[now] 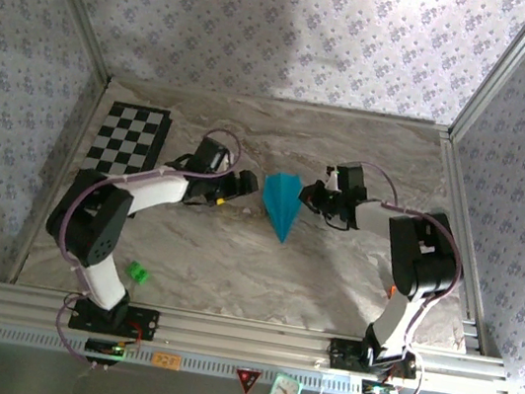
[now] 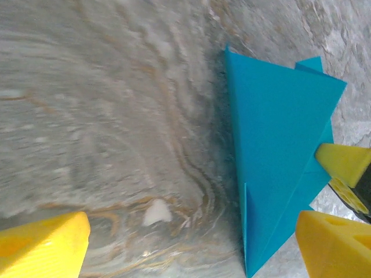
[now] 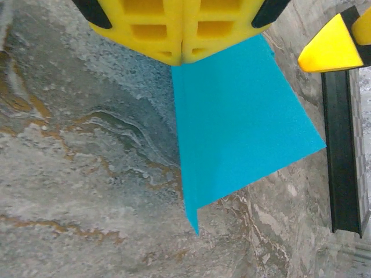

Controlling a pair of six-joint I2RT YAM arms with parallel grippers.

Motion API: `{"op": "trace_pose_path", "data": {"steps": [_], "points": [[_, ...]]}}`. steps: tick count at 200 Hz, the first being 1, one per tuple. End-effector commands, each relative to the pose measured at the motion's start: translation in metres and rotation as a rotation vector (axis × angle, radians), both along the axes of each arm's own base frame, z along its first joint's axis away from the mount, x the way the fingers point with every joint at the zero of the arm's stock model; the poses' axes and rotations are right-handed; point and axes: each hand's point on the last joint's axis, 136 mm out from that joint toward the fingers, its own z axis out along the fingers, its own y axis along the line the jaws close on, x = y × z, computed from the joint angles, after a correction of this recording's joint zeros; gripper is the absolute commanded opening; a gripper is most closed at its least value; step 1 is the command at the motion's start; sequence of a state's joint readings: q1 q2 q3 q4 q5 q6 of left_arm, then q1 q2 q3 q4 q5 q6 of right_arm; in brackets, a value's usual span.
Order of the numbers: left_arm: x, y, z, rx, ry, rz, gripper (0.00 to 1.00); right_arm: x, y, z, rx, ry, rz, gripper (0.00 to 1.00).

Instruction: Fold a paper plane with a square sheet of paper (pick it up from the middle)

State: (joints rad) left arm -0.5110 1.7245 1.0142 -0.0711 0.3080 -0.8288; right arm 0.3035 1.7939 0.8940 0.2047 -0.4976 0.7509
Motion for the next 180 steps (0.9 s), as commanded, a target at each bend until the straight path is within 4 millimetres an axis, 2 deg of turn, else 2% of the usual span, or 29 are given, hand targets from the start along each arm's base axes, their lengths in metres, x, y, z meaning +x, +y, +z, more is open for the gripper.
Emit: {"op": "trace_pose_path", "data": {"steps": [1, 41, 78, 106, 156, 180], "points": [[0.008, -0.027, 0.011, -0.044, -0.015, -0.039, 0.86, -0.001, -0.002, 0.008, 0.029, -0.025, 0.022, 0.00], [0.007, -0.055, 0.002, -0.050, 0.012, -0.096, 0.67, -0.003, -0.007, 0.004, 0.038, -0.019, 0.021, 0.00], [0.009, -0.065, -0.016, -0.021, 0.068, -0.088, 0.51, -0.004, -0.009, 0.001, 0.041, -0.006, 0.024, 0.00], [0.013, -0.074, -0.022, -0.043, 0.088, -0.097, 0.38, -0.003, -0.011, 0.000, 0.041, -0.002, 0.021, 0.00], [0.016, -0.071, -0.025, -0.023, 0.090, -0.084, 0.09, -0.002, -0.013, 0.002, 0.038, -0.005, 0.013, 0.00], [0.017, -0.062, -0.020, -0.013, 0.066, -0.068, 0.05, -0.002, -0.016, 0.008, 0.024, -0.027, 0.004, 0.00]]}}
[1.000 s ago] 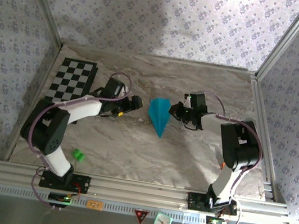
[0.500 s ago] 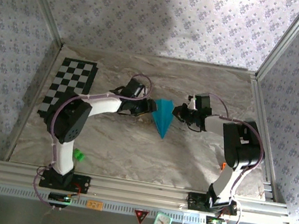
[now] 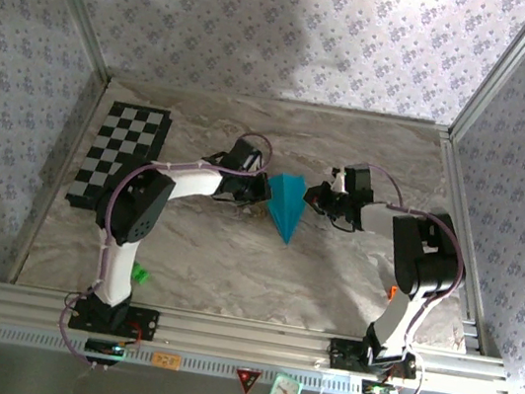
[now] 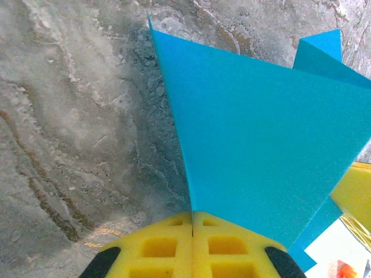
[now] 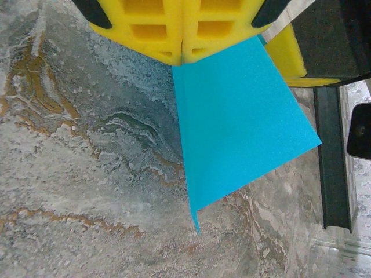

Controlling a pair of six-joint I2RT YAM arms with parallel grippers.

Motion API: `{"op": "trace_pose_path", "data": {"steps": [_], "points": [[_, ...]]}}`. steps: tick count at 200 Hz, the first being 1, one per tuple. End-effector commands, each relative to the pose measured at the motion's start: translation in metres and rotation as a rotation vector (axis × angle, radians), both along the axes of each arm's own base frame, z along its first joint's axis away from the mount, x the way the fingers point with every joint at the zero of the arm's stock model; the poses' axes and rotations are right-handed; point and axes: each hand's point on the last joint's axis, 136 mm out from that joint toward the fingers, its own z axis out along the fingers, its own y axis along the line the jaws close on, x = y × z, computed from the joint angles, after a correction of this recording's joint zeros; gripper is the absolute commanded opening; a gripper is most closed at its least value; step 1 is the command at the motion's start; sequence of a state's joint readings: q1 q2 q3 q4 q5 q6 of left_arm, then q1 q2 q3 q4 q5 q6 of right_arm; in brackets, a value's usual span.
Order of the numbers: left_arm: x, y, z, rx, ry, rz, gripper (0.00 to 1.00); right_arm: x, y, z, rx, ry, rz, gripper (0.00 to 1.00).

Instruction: Fold a paper plane with a square sheet of paper (pick it up from the middle)

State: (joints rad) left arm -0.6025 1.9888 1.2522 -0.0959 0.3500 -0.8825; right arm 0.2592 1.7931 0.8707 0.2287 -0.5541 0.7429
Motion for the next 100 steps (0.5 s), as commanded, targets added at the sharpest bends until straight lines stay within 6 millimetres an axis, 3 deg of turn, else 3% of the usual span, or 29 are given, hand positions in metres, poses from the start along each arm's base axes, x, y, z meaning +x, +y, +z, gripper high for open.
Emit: {"op": "trace_pose_path", "data": {"steps": [1, 39, 100], "points": [[0.003, 0.005, 0.012, 0.005, -0.028, 0.010, 0.05, -0.002, -0.005, 0.009, -0.013, -0.033, 0.001, 0.00], [0.003, 0.013, 0.027, -0.010, -0.065, 0.018, 0.04, 0.001, -0.008, 0.015, -0.028, -0.059, -0.005, 0.00], [0.002, 0.023, 0.013, -0.015, -0.030, 0.045, 0.03, -0.001, -0.009, -0.008, -0.045, 0.012, -0.003, 0.00]]}}
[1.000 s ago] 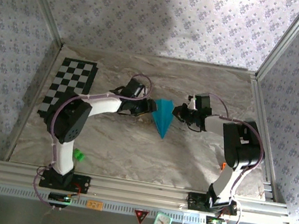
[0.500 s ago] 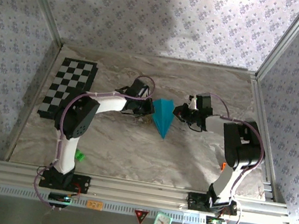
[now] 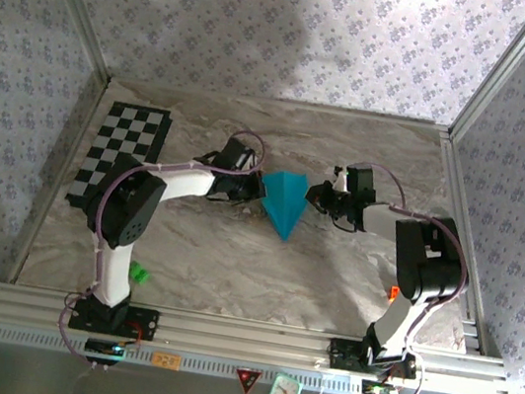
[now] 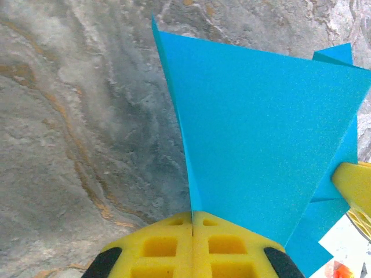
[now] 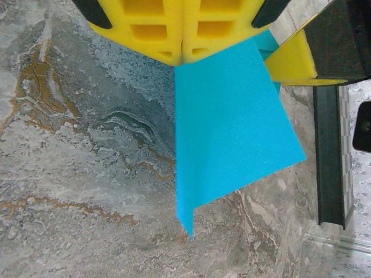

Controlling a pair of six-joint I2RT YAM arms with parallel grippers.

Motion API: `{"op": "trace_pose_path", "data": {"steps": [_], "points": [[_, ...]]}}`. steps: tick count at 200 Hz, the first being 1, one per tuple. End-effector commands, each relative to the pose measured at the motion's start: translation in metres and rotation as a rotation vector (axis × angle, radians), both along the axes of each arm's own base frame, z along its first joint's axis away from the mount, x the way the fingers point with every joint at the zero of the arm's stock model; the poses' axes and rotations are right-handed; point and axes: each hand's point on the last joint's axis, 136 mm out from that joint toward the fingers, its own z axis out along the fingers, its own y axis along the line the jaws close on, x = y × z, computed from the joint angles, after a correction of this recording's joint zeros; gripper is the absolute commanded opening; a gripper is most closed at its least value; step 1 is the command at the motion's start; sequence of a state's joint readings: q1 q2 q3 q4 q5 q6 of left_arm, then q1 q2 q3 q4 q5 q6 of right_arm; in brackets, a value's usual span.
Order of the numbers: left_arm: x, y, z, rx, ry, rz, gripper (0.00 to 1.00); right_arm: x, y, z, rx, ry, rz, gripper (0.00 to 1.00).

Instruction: Fold a paper plane with a square sheet of paper (pick it up from the middle)

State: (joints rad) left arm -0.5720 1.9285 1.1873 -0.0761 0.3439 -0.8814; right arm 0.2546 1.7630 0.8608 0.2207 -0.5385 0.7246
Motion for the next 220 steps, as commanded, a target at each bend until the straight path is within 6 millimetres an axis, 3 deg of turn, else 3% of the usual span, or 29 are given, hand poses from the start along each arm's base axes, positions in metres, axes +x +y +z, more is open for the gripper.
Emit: {"op": "trace_pose_path", "data": {"steps": [1, 17, 65, 88, 143, 220], "points": [[0.002, 0.004, 0.006, -0.012, -0.012, 0.010, 0.03, 0.000, -0.004, -0.015, -0.029, 0.039, 0.000, 0.00], [0.002, 0.002, 0.004, -0.022, -0.004, -0.001, 0.03, 0.000, -0.003, -0.016, -0.030, 0.049, 0.011, 0.01], [0.001, -0.005, 0.007, -0.046, -0.001, -0.025, 0.03, -0.002, -0.008, 0.006, -0.090, 0.044, 0.022, 0.30], [0.002, -0.005, 0.009, -0.047, -0.006, -0.028, 0.03, -0.013, -0.009, 0.014, -0.167, 0.042, 0.053, 0.39], [0.000, -0.003, 0.005, -0.038, 0.005, -0.030, 0.02, -0.048, 0.021, 0.006, -0.337, 0.039, 0.214, 0.46], [-0.002, -0.003, 0.004, -0.038, 0.009, -0.034, 0.01, -0.059, 0.054, -0.010, -0.303, 0.085, 0.331, 0.46]]}}
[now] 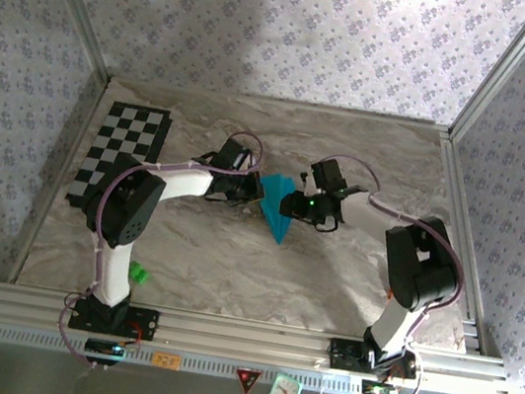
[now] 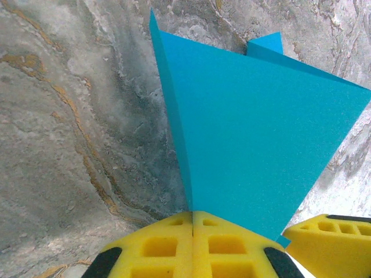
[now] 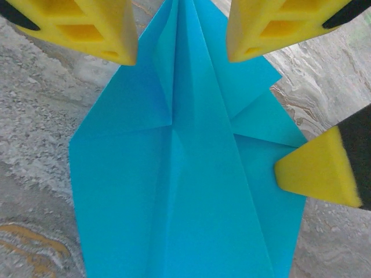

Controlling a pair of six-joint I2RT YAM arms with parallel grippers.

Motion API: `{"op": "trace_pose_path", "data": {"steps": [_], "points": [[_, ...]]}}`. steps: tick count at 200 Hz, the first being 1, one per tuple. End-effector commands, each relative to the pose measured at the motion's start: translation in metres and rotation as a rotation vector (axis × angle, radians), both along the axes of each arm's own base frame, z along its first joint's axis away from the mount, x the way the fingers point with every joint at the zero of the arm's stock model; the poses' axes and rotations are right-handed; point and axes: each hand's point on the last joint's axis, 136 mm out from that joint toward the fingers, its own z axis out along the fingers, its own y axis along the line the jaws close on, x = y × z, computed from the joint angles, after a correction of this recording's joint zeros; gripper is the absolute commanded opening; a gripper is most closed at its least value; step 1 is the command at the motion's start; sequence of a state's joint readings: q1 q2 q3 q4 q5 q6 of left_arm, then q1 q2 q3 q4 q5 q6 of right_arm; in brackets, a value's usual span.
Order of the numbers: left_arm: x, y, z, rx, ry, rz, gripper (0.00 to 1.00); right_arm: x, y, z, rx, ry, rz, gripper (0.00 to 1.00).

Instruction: Fold a paper plane with a square sheet of paper (pick it up from the middle)

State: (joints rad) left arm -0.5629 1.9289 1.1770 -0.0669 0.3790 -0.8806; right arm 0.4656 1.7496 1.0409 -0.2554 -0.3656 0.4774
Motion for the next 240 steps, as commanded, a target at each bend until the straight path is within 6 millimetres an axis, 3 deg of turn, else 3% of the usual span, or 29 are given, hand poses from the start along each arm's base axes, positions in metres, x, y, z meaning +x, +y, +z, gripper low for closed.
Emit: {"op": "trace_pose_path", "data": {"steps": [1, 64, 163, 170, 240], "points": [[0.001, -0.003, 0.005, -0.016, -0.006, -0.020, 0.01, -0.004, 0.009, -0.002, 0.013, 0.028, 0.050, 0.46], [0.001, -0.003, 0.005, -0.017, -0.004, -0.022, 0.01, -0.018, 0.033, 0.005, -0.040, -0.027, 0.180, 0.49], [-0.001, -0.003, 0.004, -0.015, 0.004, -0.024, 0.01, -0.022, 0.031, -0.016, -0.198, -0.009, 0.203, 0.55], [0.000, -0.003, 0.004, -0.015, 0.004, -0.024, 0.01, -0.013, 0.037, -0.006, -0.186, -0.037, 0.200, 0.55], [-0.002, -0.004, 0.002, -0.016, 0.011, -0.030, 0.01, -0.008, 0.032, -0.007, -0.224, -0.053, 0.183, 0.54]]}}
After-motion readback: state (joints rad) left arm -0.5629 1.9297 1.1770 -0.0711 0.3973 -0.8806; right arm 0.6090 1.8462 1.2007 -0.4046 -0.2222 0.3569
